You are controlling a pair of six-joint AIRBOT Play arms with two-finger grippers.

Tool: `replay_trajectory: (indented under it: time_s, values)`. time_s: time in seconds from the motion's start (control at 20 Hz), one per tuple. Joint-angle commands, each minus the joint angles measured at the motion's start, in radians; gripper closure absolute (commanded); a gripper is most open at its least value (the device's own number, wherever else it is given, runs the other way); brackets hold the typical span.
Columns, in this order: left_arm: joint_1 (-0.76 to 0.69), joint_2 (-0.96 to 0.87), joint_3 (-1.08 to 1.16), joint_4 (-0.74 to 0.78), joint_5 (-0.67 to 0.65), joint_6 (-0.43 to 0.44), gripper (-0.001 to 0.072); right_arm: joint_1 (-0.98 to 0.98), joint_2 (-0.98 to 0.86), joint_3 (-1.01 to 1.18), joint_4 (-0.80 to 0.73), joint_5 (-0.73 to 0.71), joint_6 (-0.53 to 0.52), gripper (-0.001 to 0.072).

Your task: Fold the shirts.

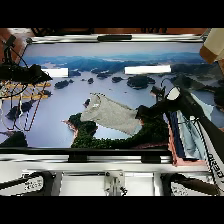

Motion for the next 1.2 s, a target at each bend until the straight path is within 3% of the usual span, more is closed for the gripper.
replay_trajectory:
  time_s: [0.0,0.3,0.35,0.4,0.45,0.65,0.75,1.15]
  values:
    - [0.000,0.000,0.000,0.000,0.000,0.000,0.0674,0.034,-0.026,-0.077,0.098,-0.157,-0.028,0.0088]
    - [0.000,0.000,0.000,0.000,0.000,0.000,0.0673,0.057,-0.119,-0.077,0.250,-0.219,-0.085,0.0113]
    - [0.000,0.000,0.000,0.000,0.000,0.000,0.0673,0.057,-0.124,-0.077,0.261,-0.219,-0.085,0.0297]
    - [0.000,0.000,0.000,0.000,0.000,0.000,0.0673,0.057,-0.123,-0.077,0.263,-0.221,-0.085,0.0586]
    - [0.000,0.000,0.000,0.000,0.000,0.000,0.0673,0.052,-0.122,-0.076,0.280,-0.220,-0.097,0.0642]
    - [0.000,0.000,0.000,0.000,0.000,0.000,0.0673,-0.002,-0.092,0.043,0.303,-0.092,-0.265,0.0647]
    - [0.000,0.000,0.000,0.000,0.000,0.001,0.0673,-0.048,-0.049,0.152,0.304,-0.012,-0.283,0.0647]
    - [0.000,-0.007,0.000,0.000,0.000,0.000,0.0673,-0.343,0.054,0.566,0.315,0.109,-0.134,0.0647]
